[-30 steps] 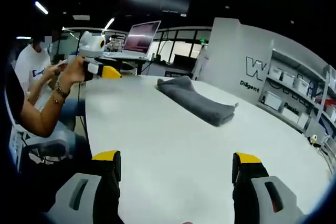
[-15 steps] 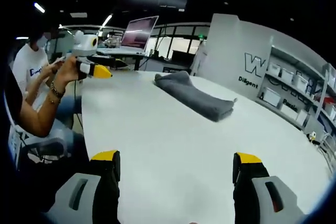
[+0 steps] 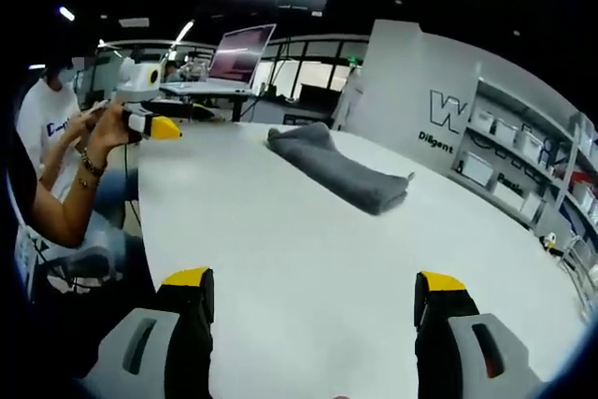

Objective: Open the folded towel by lifting each exposed corner and separating the folded layers until the towel lies flat within the target outline without major curled edges

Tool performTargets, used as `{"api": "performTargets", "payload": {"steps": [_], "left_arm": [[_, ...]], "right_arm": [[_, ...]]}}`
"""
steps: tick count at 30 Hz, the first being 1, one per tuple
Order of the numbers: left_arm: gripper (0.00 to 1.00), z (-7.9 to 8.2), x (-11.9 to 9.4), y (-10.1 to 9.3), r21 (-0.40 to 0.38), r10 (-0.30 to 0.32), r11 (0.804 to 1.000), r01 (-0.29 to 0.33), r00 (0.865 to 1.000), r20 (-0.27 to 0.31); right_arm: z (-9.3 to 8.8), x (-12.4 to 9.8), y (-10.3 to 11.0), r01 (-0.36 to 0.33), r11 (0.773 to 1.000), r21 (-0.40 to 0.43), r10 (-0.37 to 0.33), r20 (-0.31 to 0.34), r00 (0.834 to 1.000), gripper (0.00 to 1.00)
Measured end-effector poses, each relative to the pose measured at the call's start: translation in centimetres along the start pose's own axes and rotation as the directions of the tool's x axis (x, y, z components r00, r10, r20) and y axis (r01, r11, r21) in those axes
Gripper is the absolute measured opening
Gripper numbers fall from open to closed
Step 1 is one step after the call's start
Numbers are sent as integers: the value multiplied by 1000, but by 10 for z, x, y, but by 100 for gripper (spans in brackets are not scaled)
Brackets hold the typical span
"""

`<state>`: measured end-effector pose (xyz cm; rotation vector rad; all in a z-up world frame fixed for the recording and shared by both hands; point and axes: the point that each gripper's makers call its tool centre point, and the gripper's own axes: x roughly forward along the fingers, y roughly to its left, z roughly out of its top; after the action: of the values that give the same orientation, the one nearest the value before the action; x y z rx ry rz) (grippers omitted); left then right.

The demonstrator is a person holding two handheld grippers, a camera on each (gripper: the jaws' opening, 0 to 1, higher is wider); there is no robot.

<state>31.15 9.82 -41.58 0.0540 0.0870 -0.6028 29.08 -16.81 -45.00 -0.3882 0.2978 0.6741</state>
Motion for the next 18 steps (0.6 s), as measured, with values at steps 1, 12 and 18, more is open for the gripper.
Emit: {"api": "performTargets", "payload": {"steps": [1,12,18], "left_arm": [[97,0,0,0,2,-2,1000,2,1000,-1],[96,0,-7,-3,-2,-24,1000,24,1000,2],[96,-4,-7,-6,12,-39,999,40,999,-17]], "right_arm": [[2,0,0,1,1000,2,-1,3,1000,90],[31,6,1,9,999,-39,-9,8,1000,89],[56,17,-14,22,998,-54,-21,15,1000,89]]}}
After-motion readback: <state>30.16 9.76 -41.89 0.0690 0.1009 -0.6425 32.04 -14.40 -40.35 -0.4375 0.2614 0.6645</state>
